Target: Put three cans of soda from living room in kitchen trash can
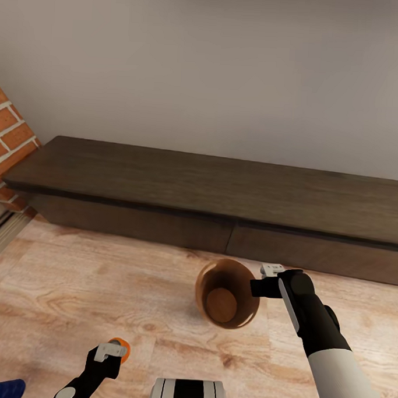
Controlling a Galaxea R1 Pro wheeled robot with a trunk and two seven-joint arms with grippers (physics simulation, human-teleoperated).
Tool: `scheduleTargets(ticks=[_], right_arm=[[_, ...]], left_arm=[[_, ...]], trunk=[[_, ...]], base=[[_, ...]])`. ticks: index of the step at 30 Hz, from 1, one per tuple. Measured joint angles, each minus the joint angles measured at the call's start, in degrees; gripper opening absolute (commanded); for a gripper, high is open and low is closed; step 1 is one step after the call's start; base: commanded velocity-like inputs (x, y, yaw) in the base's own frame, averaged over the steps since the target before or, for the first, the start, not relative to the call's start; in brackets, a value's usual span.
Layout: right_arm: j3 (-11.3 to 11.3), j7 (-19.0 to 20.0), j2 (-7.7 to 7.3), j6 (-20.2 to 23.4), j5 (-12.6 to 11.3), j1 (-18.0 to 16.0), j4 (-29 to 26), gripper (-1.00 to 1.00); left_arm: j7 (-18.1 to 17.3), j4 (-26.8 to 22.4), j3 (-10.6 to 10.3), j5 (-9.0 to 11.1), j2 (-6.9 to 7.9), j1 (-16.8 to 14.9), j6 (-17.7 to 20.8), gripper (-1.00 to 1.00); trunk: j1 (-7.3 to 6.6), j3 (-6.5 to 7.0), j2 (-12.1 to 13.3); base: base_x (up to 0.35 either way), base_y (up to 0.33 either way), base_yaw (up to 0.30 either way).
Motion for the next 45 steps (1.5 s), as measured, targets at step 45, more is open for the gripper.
scheduleTargets(ticks=[45], right_arm=[[2.45,5.15,-1.75,0.08,19.11,1.50,-1.31,-1.00]], left_arm=[[0.04,1.20,1.55,0.26,0.48,0.31,-1.54,-1.00]], trunk=[[-5.48,4.48,10.01]], base=[[0.000,0.000,0.000]])
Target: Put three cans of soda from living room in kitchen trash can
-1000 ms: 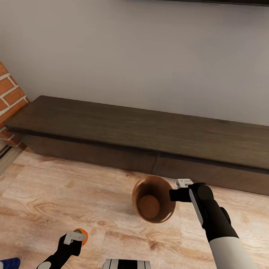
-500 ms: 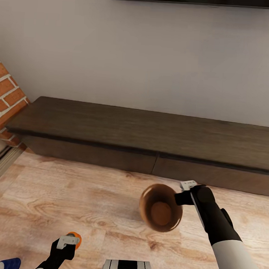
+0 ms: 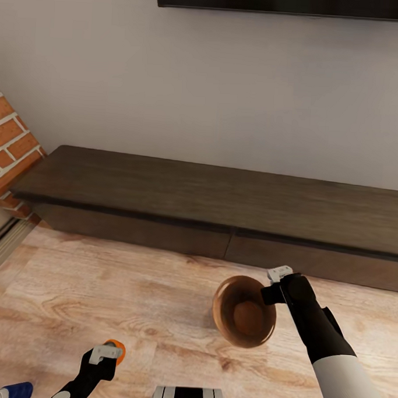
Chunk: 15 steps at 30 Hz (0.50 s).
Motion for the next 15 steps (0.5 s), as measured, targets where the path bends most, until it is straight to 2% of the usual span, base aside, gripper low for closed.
scheduleTargets(ticks=[2,4,6,9,10,11,14,15], right_arm=[[0.10,0.12,0.03,-0.15,-0.82,-0.01,-0.02,-1.00],[0.13,0.11,0.04,-0.18,-3.85,-0.01,-0.02,-1.00],[0.15,0.10,0.04,-0.28,-9.09,-0.01,-0.01,-1.00],[0.22,0.30,0.08,0.06,-21.05,0.02,-0.02,-1.00],[0.23,0.53,0.10,0.06,-22.84,0.02,-0.05,-1.00],[0.22,0.51,0.09,0.05,-22.20,0.00,-0.07,-1.00],[0.16,-0.18,0.04,-0.48,-15.41,0.00,0.02,-1.00],[0.16,-0.25,0.03,-0.62,-14.48,-0.01,0.02,-1.00]], left_arm=[[-0.03,-0.03,-0.03,-0.05,-0.02,-0.02,0.03,-1.00],[-0.03,-0.04,-0.04,-0.05,-0.03,-0.03,0.04,-1.00],[-0.04,-0.06,-0.06,-0.07,-0.03,-0.03,0.04,-1.00],[-0.04,-0.04,-0.08,-0.07,-0.04,-0.05,0.04,-1.00],[-0.04,-0.03,-0.10,-0.08,-0.05,-0.06,0.03,-1.00],[-0.04,-0.04,-0.08,-0.08,-0.04,-0.05,0.04,-1.00],[-0.04,-0.07,-0.11,-0.08,-0.04,-0.04,0.05,-1.00],[-0.04,-0.07,-0.11,-0.08,-0.03,-0.03,0.05,-1.00]], trunk=[[-0.44,0.36,0.80],[-0.88,0.72,1.60],[-1.32,1.08,2.41],[-1.97,1.61,3.61],[-2.20,1.79,4.01],[-2.42,1.98,4.41],[-3.07,2.51,5.62],[-3.29,2.69,6.02]], base=[[0.000,0.000,0.000],[0.000,0.000,0.000],[0.000,0.000,0.000],[0.000,0.000,0.000],[0.000,0.000,0.000],[0.000,0.000,0.000],[0.000,0.000,0.000],[0.000,0.000,0.000]])
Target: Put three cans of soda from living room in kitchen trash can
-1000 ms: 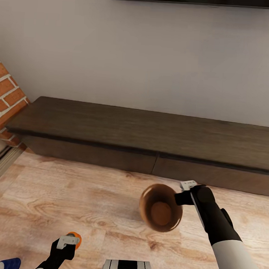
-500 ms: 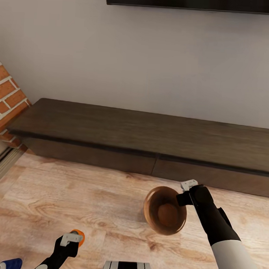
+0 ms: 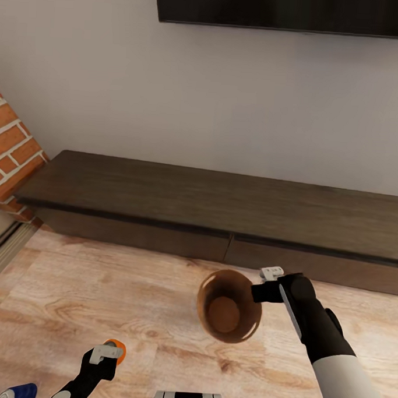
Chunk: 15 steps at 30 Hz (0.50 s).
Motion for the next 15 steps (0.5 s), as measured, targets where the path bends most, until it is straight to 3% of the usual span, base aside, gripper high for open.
scheduleTargets(ticks=[5,10,15], right_arm=[[0.11,0.50,0.06,0.69,-5.52,0.02,-0.04,-1.00],[0.14,0.07,0.08,0.22,-1.62,0.00,-0.01,-1.00],[0.20,0.35,0.18,0.65,-4.45,0.03,-0.03,-1.00]], left_arm=[[0.00,0.02,-0.02,0.00,-0.05,-0.02,-0.01,-1.00],[0.01,0.01,-0.03,0.00,-0.08,-0.01,-0.04,-1.00],[0.00,-0.01,-0.04,0.00,-0.06,-0.01,-0.02,-1.00]], trunk=[[-1.10,0.90,2.00],[-2.20,1.80,4.01],[-3.30,2.70,6.02]], base=[[0.000,0.000,0.000],[0.000,0.000,0.000],[0.000,0.000,0.000]])
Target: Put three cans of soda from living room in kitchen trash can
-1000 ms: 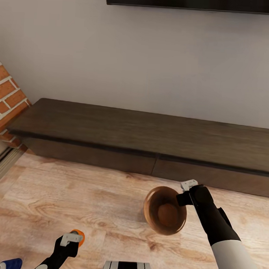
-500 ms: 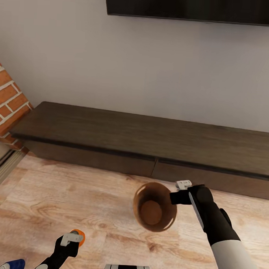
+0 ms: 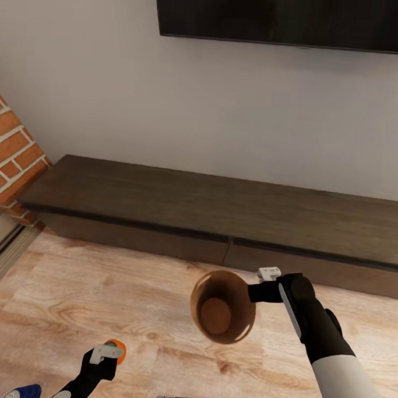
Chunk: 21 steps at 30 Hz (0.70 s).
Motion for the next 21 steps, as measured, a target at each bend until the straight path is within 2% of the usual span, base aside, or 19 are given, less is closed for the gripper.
scheduleTargets(ticks=[5,10,15,21], right_arm=[[0.07,-0.26,0.01,-0.33,2.18,0.03,0.01,-1.00],[0.57,-0.04,0.02,-0.07,0.52,0.04,0.01,-1.00],[0.73,-0.21,0.01,-0.27,1.83,0.02,0.01,-1.00],[0.78,-0.12,0.02,-0.15,1.00,0.02,0.01,-1.00]], left_arm=[[0.00,-0.06,0.00,0.00,0.05,0.01,0.01,-1.00],[0.00,-0.05,-0.02,-0.01,0.00,0.00,0.01,-1.00],[-0.19,-0.50,-0.07,0.06,0.03,0.00,-0.97,-1.00],[-0.25,-0.40,-0.09,-0.02,-0.06,0.00,-1.71,-1.00]], trunk=[[-1.10,0.90,2.01],[-1.98,1.62,3.62],[-1.98,1.62,3.62],[-1.98,1.62,3.63]], base=[[0.000,0.000,0.000],[0.000,0.000,0.000],[-0.002,0.000,0.000],[-0.185,0.000,0.000]])
